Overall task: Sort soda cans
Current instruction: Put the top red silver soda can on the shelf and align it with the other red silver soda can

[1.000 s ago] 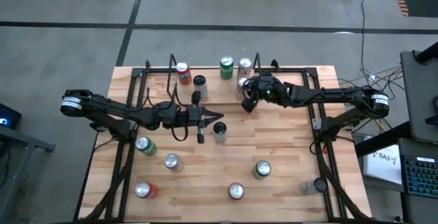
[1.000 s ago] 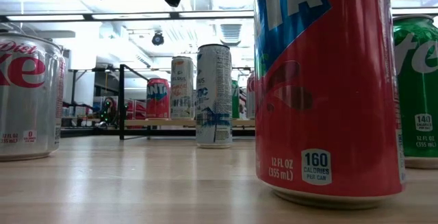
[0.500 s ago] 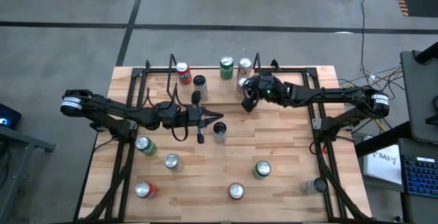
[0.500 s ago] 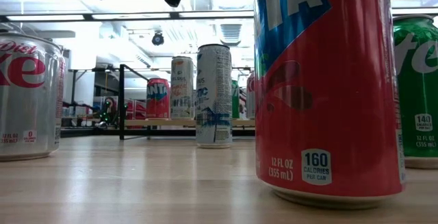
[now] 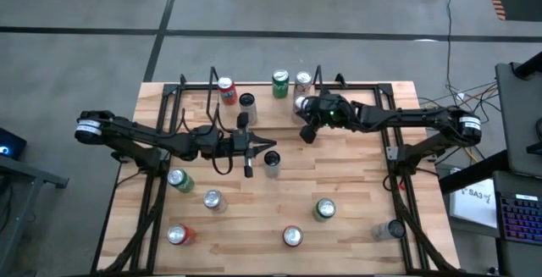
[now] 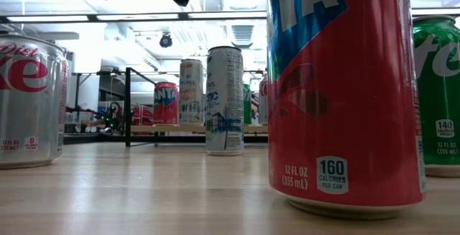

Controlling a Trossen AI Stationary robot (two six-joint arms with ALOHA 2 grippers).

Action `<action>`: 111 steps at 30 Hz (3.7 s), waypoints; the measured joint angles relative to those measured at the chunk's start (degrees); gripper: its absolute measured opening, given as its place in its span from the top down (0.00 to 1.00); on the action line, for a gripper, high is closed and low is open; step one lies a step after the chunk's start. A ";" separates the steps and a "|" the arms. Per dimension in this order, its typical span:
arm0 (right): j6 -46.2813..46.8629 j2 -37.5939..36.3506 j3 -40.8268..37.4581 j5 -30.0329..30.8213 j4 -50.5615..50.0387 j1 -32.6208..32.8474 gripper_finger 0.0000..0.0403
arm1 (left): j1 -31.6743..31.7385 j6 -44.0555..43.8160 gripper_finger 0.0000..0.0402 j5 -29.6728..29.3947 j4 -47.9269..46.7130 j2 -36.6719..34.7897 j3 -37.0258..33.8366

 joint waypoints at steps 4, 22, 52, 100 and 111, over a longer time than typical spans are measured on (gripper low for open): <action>0.02 0.66 0.00 4.38 -2.21 0.02 0.97 | 0.04 0.00 1.00 -0.02 0.05 0.01 0.00; 0.77 -2.84 0.00 10.20 -5.47 0.02 0.97 | 0.24 0.00 1.00 -0.02 -0.29 0.02 0.00; 1.92 4.00 -0.02 10.77 8.59 -0.36 0.97 | 0.28 -0.02 1.00 0.00 -0.33 0.02 0.01; 5.30 -3.95 -0.04 6.25 -10.33 -1.25 0.97 | 0.63 0.83 1.00 0.00 0.21 0.02 0.00; 2.88 -3.91 -0.04 9.57 -7.25 -1.42 0.97 | 0.63 0.85 1.00 0.00 0.19 0.02 0.00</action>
